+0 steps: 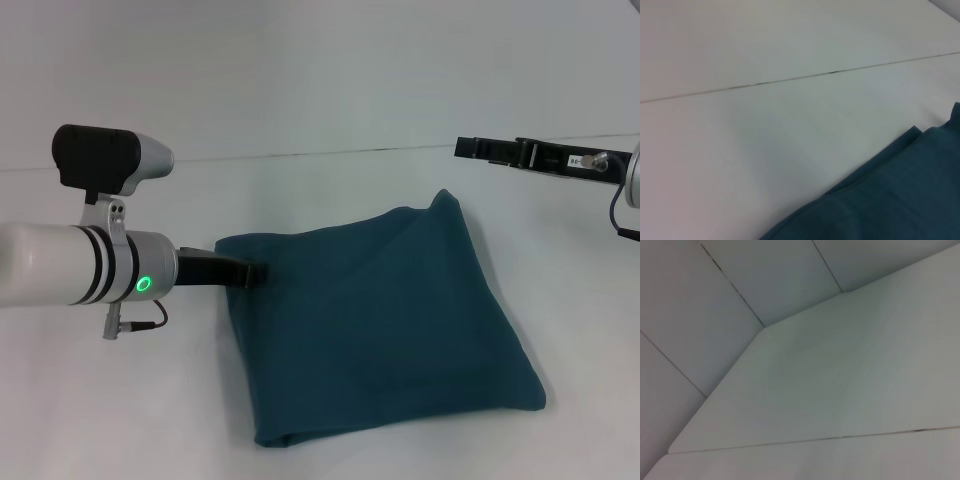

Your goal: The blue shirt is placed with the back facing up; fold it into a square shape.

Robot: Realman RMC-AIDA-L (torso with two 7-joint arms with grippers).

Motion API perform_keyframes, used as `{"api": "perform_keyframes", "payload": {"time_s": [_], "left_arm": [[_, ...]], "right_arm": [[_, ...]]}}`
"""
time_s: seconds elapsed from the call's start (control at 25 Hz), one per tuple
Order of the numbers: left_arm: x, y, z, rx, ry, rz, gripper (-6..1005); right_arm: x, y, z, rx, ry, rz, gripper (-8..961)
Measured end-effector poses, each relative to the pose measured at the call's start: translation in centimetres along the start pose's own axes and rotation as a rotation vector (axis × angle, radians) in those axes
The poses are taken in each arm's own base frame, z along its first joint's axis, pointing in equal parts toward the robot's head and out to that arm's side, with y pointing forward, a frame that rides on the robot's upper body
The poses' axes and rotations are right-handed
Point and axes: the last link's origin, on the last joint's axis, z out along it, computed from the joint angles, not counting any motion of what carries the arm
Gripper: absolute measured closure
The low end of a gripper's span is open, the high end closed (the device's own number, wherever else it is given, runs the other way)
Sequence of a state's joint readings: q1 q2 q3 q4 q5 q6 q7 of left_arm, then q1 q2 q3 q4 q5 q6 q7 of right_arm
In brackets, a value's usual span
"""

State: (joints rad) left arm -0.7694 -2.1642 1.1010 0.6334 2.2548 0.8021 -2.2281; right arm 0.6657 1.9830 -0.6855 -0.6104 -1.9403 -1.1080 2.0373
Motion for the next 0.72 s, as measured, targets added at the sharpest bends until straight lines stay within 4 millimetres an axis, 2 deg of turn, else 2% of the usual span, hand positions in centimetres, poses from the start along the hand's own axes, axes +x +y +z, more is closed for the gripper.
{"api": "perform_keyframes", "payload": {"time_s": [0.24,0.44,0.72], "left_arm": [[0.05,0.00,0.01,0.000,-0.001,0.002,749],[0.07,-0.01,0.01,0.001,0.000,0.001,972],[0.64,-0.10,-0.24,0.007,0.018,0.008,1001]], "right_arm": [[-0.05,-0.03,-0.03,0.001,-0.003,0.001,146],[-0.05,-0.04,-0.04,0.001,-0.004,0.001,146],[0.01,-0.05,-0.03,0.001,-0.004,0.002,147]]}}
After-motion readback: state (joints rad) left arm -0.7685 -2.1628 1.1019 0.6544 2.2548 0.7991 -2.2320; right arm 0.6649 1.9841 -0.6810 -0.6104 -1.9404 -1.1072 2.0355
